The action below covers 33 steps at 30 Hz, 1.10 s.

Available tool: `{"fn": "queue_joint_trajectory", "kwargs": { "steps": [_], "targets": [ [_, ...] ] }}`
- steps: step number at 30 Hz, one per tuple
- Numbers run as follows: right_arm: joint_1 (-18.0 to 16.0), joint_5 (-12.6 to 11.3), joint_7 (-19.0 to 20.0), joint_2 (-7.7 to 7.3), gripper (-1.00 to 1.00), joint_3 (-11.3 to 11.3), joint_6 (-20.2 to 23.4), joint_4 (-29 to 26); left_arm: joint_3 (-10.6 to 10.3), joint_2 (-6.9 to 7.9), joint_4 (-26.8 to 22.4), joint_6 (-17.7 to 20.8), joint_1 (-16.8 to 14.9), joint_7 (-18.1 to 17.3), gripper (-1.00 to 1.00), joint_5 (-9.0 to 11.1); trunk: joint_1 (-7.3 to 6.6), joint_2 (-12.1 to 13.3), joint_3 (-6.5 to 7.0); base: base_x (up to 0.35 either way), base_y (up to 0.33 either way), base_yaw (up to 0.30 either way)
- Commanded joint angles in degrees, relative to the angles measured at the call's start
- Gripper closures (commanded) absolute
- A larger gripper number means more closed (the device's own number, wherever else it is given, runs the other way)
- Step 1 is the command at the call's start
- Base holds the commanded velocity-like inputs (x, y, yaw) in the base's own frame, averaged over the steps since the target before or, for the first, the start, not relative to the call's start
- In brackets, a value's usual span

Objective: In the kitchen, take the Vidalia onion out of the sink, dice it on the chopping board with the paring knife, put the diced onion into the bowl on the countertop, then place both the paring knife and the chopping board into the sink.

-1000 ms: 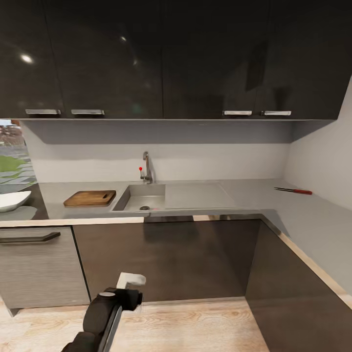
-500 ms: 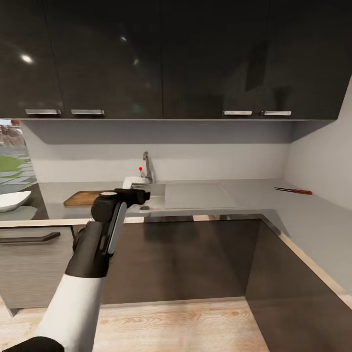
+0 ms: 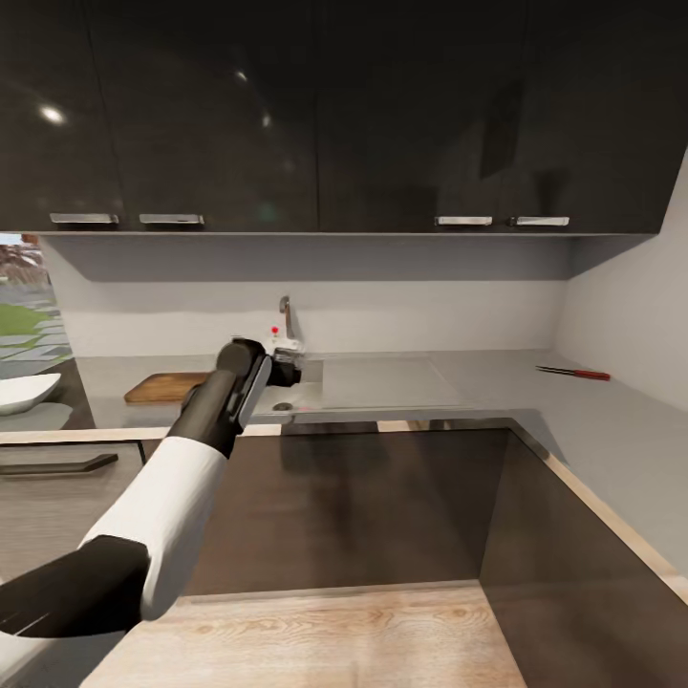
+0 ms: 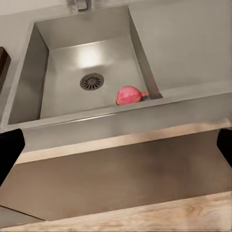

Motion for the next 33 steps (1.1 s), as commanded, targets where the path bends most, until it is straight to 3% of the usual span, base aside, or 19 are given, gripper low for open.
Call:
{"fn": "queue_joint_trajectory", "kwargs": {
  "steps": [1, 6, 8, 10, 17, 23, 30, 33],
  "targets": [
    [-0.04, -0.17, -0.34, 0.10, -1.00, 0.48, -0.13, 0.05, -0.06, 0.07, 0.76, 0.30, -0.14, -0.29, -1.00, -0.07, 0.00, -0.04, -0.07, 0.000, 0.000, 0.000],
    [-0.03, -0.17, -0.38, 0.18, -1.00, 0.48, -0.12, 0.05, -0.05, 0.59, -0.20, 0.52, -0.26, -2.88, -1.00, 0.88, 0.00, -0.04, -0.07, 0.000, 0.000, 0.000],
    [-0.03, -0.17, -0.39, 0.10, -1.00, 0.47, -0.11, 0.05, -0.05, 2.26, -5.13, 0.65, -0.31, -7.17, -1.00, 1.43, 0.00, -0.04, -0.07, 0.000, 0.000, 0.000],
    [-0.03, -0.17, -0.39, 0.09, -1.00, 0.46, -0.11, 0.05, -0.05, 2.60, -7.00, 0.66, -0.33, -8.51, -1.00, 1.54, 0.00, -0.04, -0.07, 0.000, 0.000, 0.000],
    [-0.03, -0.17, -0.40, 0.08, -1.00, 0.43, -0.11, 0.05, 0.19, 2.90, -8.85, 0.68, -0.38, -9.90, -1.00, 1.74, 0.00, -0.04, -0.07, 0.000, 0.000, 0.000],
    [-0.03, -0.17, -0.44, -0.02, -1.00, 0.43, 0.00, 0.06, 3.27, 2.76, -8.06, 0.65, -0.38, -10.02, -1.00, 1.81, 0.00, -0.04, -0.07, 0.098, 0.000, 0.000],
    [-0.03, -0.25, -0.25, 0.20, -1.00, 0.43, 12.81, 0.13, 4.27, 2.87, -6.30, 0.60, -0.39, -10.04, -1.00, 1.82, 0.00, -0.04, -0.07, 0.297, 0.000, 0.000],
    [-0.03, -0.25, -0.29, 0.24, -1.00, 0.43, 15.84, 0.30, 4.26, 2.73, -5.22, 0.60, -0.39, -9.98, -1.00, 1.81, 0.00, -0.04, -0.07, 0.315, 0.000, 0.000]
  ]
}}
